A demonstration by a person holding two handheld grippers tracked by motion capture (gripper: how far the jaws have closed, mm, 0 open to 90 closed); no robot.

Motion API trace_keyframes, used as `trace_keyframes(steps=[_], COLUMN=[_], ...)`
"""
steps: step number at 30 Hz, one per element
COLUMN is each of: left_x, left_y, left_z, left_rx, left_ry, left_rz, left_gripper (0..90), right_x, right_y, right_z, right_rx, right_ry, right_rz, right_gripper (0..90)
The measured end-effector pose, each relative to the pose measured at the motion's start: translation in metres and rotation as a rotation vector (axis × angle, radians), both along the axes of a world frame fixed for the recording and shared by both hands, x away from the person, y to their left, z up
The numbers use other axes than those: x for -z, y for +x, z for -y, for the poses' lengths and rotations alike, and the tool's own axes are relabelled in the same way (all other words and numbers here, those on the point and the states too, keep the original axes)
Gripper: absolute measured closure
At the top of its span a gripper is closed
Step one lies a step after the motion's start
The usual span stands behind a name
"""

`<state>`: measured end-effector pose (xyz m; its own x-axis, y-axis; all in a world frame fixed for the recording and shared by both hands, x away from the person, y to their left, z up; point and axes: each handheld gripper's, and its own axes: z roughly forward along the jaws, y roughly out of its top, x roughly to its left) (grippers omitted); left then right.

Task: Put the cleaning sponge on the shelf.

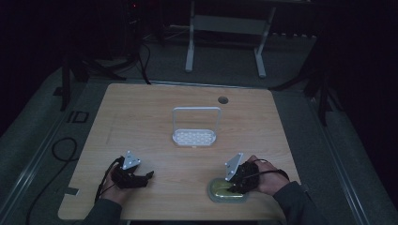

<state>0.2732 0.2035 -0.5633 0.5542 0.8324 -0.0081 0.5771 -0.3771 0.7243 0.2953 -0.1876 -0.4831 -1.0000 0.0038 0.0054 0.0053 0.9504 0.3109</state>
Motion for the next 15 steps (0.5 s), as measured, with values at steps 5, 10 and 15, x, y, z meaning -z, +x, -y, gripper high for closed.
trace_keyframes(steps=[5,10,15], left_x=[0.0000,0.0000,0.0000], left_y=[0.0000,0.0000,0.0000], left_z=[0.0000,0.0000,0.0000], left_rx=[0.000,0.000,0.000], left_ry=[0.000,0.000,0.000], left_rz=[0.000,0.000,0.000], left_gripper=[22.6,22.6,22.6], right_x=[-0.0026,-0.0053,-0.0083], right_y=[-0.0008,-0.0008,-0.0011], right_z=[0.0001,-0.0004,-0.0022], right_rx=[-0.003,-0.009,-0.014], right_ry=[0.006,0.015,0.021], right_rz=[0.015,0.032,0.051], right_gripper=[70.4,70.5,70.7])
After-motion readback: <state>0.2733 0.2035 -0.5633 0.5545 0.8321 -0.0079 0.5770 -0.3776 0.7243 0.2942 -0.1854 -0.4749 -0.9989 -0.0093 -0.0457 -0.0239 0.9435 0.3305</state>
